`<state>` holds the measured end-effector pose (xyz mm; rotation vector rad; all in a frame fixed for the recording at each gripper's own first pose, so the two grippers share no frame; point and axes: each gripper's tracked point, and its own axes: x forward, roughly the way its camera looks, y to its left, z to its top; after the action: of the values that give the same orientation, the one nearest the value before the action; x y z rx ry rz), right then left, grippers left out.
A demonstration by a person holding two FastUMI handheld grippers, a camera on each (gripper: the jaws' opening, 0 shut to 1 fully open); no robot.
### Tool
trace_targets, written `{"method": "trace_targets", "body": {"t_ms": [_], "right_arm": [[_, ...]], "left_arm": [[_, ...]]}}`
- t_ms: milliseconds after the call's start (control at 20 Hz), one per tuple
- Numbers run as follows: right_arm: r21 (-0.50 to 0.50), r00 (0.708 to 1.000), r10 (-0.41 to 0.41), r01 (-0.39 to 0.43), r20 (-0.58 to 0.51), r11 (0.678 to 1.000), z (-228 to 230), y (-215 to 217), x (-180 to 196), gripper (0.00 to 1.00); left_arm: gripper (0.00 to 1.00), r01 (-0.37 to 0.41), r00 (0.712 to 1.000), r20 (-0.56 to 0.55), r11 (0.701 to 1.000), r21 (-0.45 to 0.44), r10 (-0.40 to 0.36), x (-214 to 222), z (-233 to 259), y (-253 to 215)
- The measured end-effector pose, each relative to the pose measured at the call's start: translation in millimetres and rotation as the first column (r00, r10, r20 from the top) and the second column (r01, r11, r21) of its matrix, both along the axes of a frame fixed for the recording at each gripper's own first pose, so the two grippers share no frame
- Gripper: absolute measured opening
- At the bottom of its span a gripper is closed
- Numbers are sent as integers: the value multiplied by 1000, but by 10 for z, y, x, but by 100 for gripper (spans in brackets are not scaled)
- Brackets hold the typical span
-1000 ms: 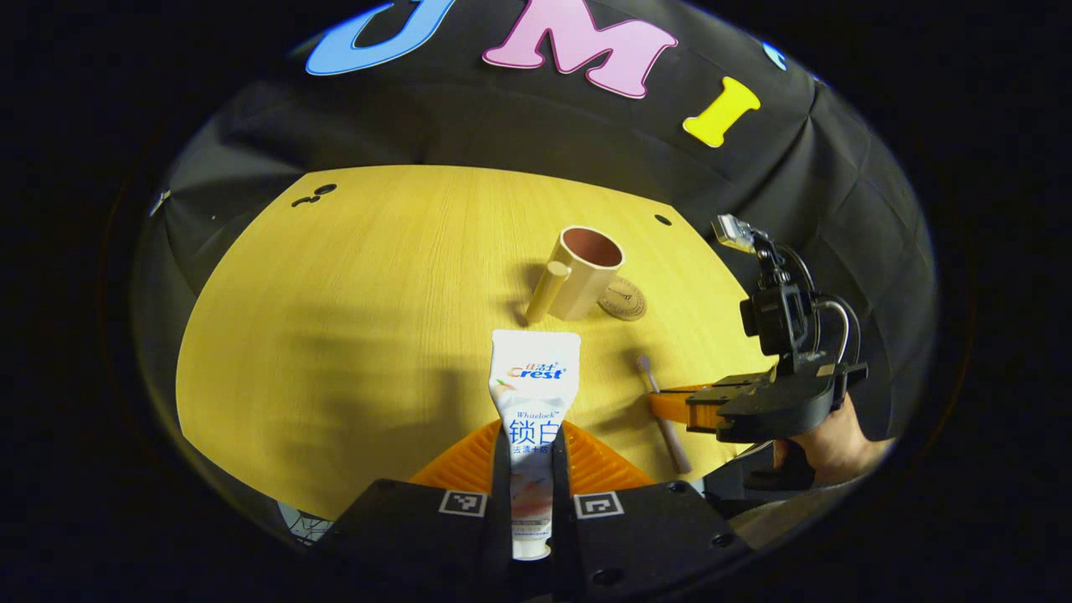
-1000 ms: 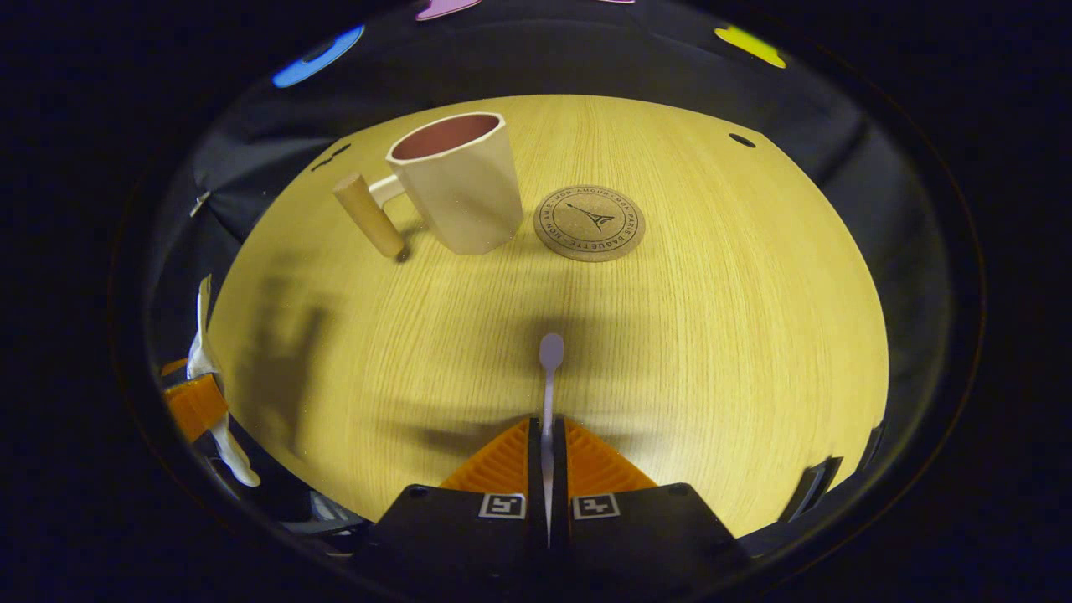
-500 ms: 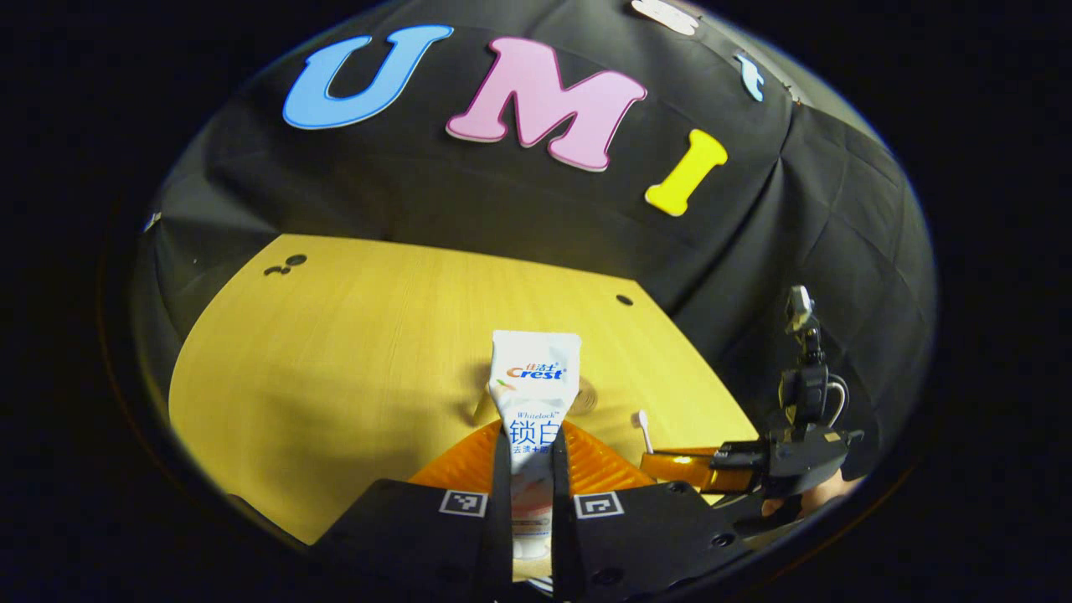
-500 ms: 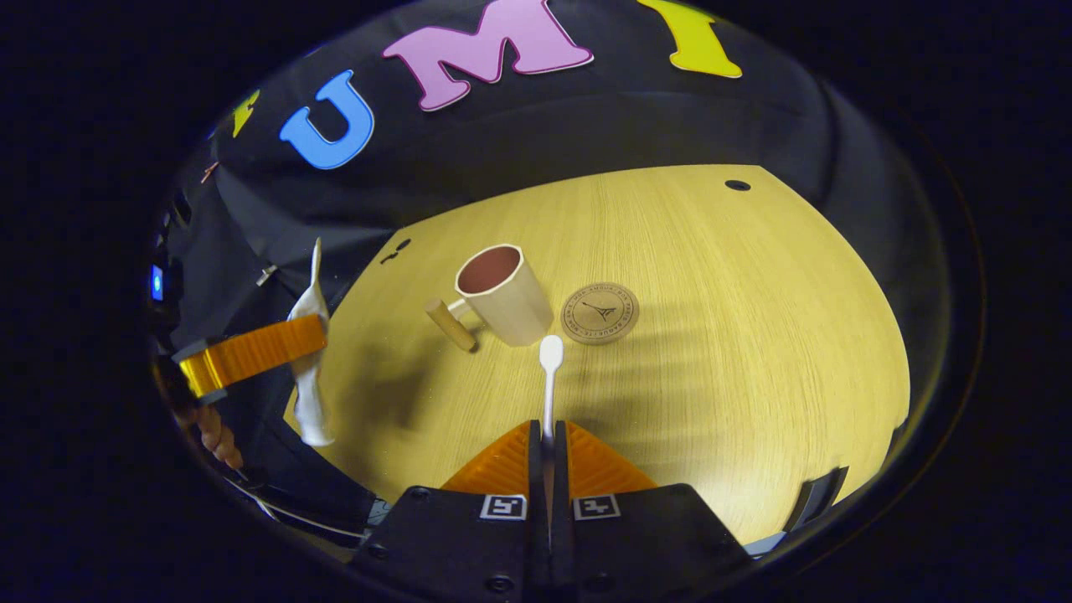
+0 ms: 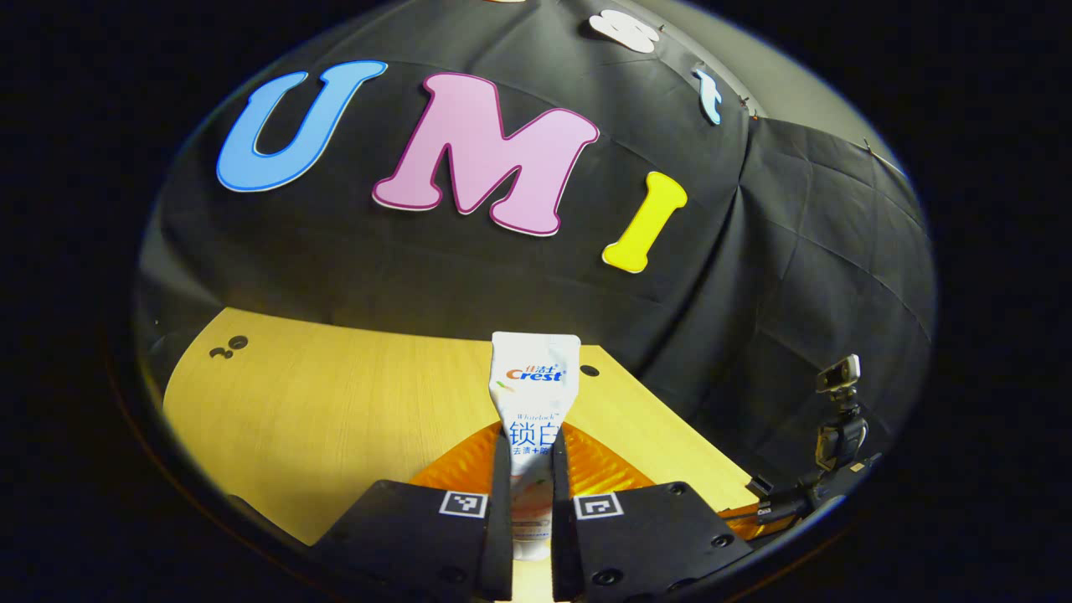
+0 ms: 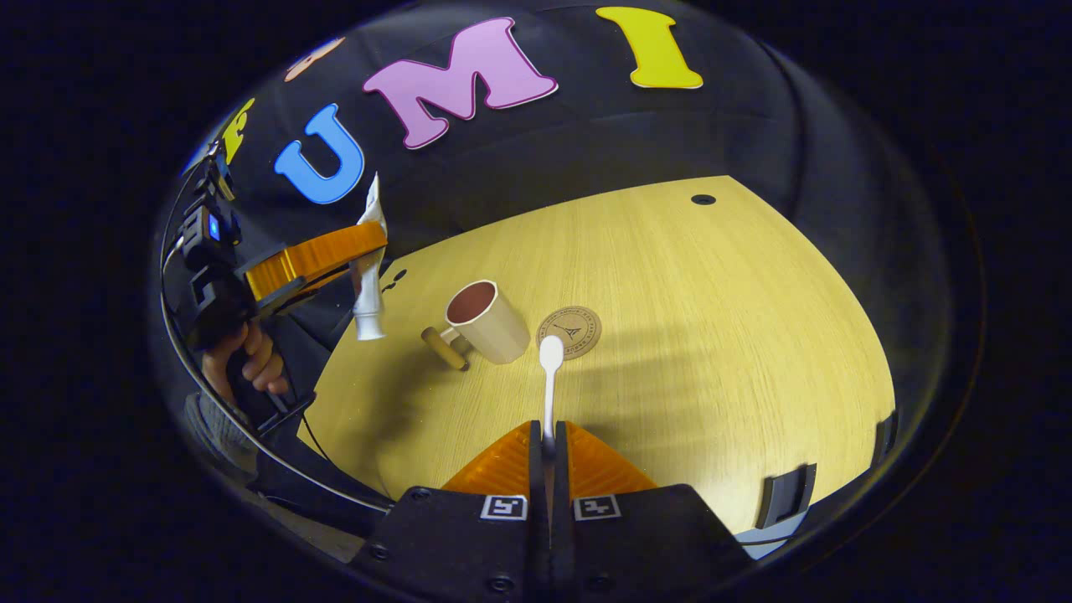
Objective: Put the toothbrush and toothpaste on the desktop into the cup, then pick up the cup and place it on the coaster on the desktop.
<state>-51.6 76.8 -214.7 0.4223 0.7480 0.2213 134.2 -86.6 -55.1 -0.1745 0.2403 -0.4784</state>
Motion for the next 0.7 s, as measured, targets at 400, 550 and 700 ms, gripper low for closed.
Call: {"method": "trace_targets", "body": {"t_ms": [400,550,700], "right_arm": [[-19,995,-102,102,-9,995,-16,-451,-74,6],[-23,990,-136,136,-21,990,-55,-562,-98,6],[-34,987,-161,160,-28,987,-121,-620,-120,6]], "left_arm": [[23,-27,999,-38,1000,0,26,740,-399,-81],[23,-28,999,-39,999,25,29,924,-510,-118],[23,-24,999,-36,999,41,25,1011,-636,-145]]}}
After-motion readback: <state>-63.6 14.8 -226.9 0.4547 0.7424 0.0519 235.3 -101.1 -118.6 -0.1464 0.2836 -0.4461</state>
